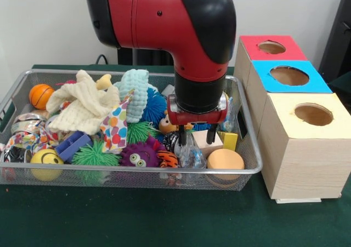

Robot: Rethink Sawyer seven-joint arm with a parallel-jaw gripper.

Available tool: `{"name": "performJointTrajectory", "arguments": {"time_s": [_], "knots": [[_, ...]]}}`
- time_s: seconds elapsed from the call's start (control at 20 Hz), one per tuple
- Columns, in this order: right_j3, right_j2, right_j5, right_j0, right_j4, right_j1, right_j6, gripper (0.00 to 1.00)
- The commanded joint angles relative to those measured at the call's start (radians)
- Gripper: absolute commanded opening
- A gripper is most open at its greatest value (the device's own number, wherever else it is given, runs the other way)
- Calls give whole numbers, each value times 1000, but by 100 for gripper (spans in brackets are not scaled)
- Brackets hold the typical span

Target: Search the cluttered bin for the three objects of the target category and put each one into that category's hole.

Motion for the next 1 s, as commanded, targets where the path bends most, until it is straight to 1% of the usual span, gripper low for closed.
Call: {"name": "performJointTrajectory", "arguments": {"time_s": [0.05, 0.15, 0.25, 0.4, 0.6, 0.8, 1.0], "knots": [[29, -17, 23, -7, -48, 14, 80, 100], [22, -22, 8, -9, -54, 23, 77, 100], [8, -22, 13, -11, -57, 30, 68, 100], [-7, -23, 45, -8, -54, 22, 60, 100], [-48, -23, 105, 3, -42, 18, 54, 100], [-86, -23, 137, 12, -33, 27, 59, 100], [-98, -17, 150, 19, -22, 29, 72, 100]]}}
